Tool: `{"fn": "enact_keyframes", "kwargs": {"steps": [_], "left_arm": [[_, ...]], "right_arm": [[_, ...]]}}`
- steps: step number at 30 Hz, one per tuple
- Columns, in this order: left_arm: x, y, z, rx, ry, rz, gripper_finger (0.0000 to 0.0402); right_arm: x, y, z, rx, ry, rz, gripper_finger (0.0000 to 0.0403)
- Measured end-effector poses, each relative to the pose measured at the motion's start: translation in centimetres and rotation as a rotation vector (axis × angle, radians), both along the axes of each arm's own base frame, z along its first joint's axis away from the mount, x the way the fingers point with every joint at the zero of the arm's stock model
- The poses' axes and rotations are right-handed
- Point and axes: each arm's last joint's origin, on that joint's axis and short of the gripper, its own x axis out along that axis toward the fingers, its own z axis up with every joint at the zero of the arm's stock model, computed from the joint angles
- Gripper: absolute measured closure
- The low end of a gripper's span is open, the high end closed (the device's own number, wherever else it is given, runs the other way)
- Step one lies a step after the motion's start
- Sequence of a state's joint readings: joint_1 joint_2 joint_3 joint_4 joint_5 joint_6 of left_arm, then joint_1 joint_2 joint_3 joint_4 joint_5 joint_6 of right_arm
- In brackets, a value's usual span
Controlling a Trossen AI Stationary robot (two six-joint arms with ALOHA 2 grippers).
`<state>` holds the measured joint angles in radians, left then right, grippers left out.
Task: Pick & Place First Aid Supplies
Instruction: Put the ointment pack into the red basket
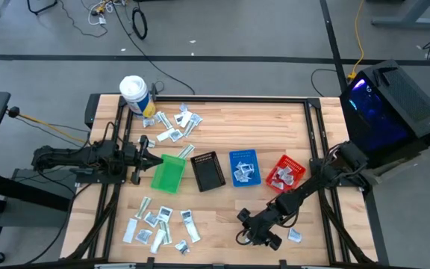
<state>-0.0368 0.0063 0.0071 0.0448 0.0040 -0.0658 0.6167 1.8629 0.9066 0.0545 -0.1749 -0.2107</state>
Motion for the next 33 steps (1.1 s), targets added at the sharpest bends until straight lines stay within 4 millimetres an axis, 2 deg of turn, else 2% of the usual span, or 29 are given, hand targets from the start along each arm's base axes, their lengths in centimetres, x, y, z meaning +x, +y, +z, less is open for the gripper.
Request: {"fn": "enact_keyframes", "kwargs": {"steps": [12,25,33], "left_arm": [[0.0,0.0,-0.01,0.0,0.002,0.0,0.0369],[0.0,0.0,-0.02,0.0,0.002,0.0,0.0369],[0.0,0.0,-0.02,0.0,0.002,0.0,0.0369]], "right_arm": [[-0.75,-0.43,-0.75,-0.028,0.007,0.027,0.0163],[-0.71,-0.29,-0.7,0.013,0.026,-0.03,0.0261],[-0.65,-0.26,-0.68,0.039,0.044,-0.072,0.0286]]}}
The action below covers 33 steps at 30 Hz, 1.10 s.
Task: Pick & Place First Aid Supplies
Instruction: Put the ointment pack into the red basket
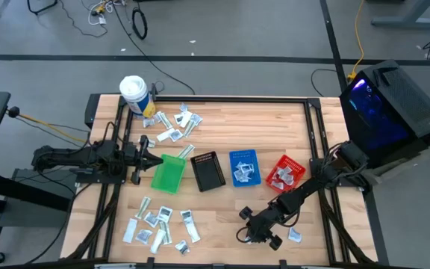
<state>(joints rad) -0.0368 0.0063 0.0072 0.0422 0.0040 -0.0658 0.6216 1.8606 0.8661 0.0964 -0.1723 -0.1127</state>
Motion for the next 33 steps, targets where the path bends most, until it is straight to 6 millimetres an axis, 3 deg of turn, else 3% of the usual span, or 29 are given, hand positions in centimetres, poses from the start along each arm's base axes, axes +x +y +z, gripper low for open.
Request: {"fn": "enact_keyframes", "kwargs": {"steps": [15,33], "left_arm": [[0.0,0.0,0.0,0.0,0.0,0.0,0.0369],[0.0,0.0,0.0,0.0,0.001,0.0,0.0369]], "right_arm": [[-0.1,0.0,1.9,0.05,-0.04,-0.02,0.0289],[0.1,-1.0,1.6,0.02,0.026,-0.087,0.0289]]}}
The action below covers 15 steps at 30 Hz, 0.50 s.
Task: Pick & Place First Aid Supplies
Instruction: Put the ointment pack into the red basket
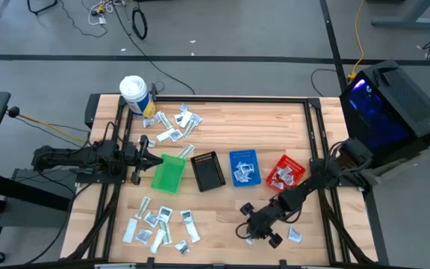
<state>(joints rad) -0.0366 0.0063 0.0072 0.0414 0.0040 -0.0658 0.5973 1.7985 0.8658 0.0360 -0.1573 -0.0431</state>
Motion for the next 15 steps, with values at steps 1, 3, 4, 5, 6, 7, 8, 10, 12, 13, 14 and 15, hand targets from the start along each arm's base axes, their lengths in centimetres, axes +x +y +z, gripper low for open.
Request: {"fn": "enact_keyframes", "kwargs": {"steps": [1,3,4,5,6,7,8,10,12,13,14,15], "left_arm": [[0.0,0.0,0.01,0.0,0.0,0.0,0.0369],[0.0,0.0,0.01,0.0,0.0,0.0,0.0369],[0.0,0.0,0.01,0.0,0.0,0.0,0.0369],[0.0,0.0,0.01,0.0,0.0,0.0,0.0369],[0.0,0.0,0.0,0.0,0.0,0.0,0.0369],[0.0,0.0,0.01,0.0,0.0,0.0,0.0369],[0.0,0.0,0.0,0.0,0.0,0.0,0.0369],[0.0,0.0,0.0,0.0,0.0,0.0,0.0369],[0.0,0.0,0.01,0.0,0.0,0.0,0.0369],[0.0,0.0,-0.01,0.0,0.0,0.0,0.0369],[0.0,0.0,0.01,0.0,0.0,0.0,0.0369],[0.0,0.0,-0.01,0.0,0.0,0.0,0.0369]], "right_arm": [[0.04,-0.07,-0.01,0.001,0.003,-0.007,0.0289],[0.05,-0.22,-0.09,-0.003,0.004,-0.013,0.0289],[-0.01,-0.26,-0.15,-0.007,0.004,-0.01,0.0289],[-0.1,-0.29,-0.25,-0.01,0.006,-0.006,0.0289],[-0.18,-0.34,-0.35,-0.014,0.008,-0.003,0.0289],[-0.26,-0.39,-0.45,-0.017,0.01,0.0,0.0289],[-0.34,-0.44,-0.55,-0.021,0.011,0.003,0.0289],[-0.49,-0.48,-0.69,-0.026,0.014,0.007,0.0289],[-0.53,-0.53,-0.75,-0.03,0.014,0.005,0.0289],[-0.53,-0.54,-0.75,-0.031,0.015,0.004,0.0289],[-0.53,-0.54,-0.75,-0.031,0.015,0.004,0.0289],[-0.53,-0.54,-0.75,-0.031,0.015,0.004,0.0289]]}}
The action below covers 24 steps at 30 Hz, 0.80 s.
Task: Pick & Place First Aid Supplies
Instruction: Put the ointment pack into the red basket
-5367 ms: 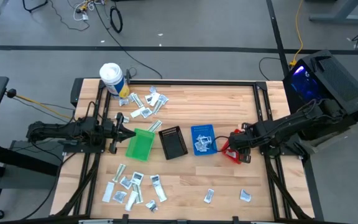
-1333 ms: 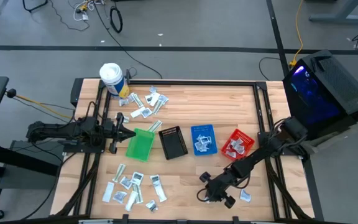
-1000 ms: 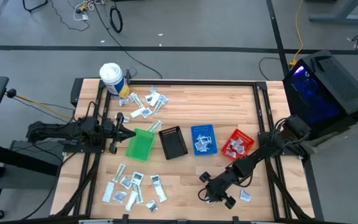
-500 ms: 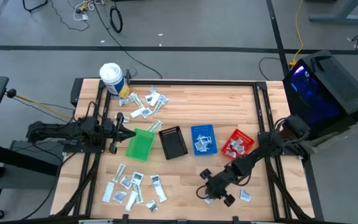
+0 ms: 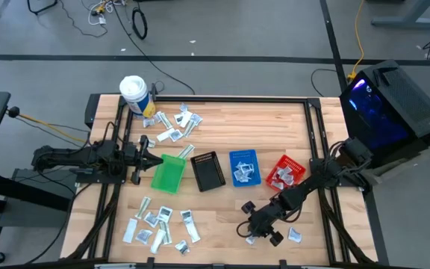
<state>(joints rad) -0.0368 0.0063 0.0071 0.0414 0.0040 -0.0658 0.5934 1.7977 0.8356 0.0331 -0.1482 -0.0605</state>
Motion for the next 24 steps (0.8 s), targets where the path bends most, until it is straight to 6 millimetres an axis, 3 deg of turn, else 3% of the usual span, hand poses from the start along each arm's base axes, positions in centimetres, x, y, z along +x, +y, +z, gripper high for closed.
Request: {"fn": "enact_keyframes", "kwargs": {"steps": [15,24], "left_arm": [[0.0,0.0,0.01,0.0,0.0,0.0,0.0369],[0.0,0.0,0.01,0.0,0.0,0.0,0.0369]], "right_arm": [[-0.08,-0.05,-0.77,-0.025,0.037,0.002,0.0295],[-0.07,-0.12,-0.89,-0.015,0.056,-0.042,0.0381]]}}
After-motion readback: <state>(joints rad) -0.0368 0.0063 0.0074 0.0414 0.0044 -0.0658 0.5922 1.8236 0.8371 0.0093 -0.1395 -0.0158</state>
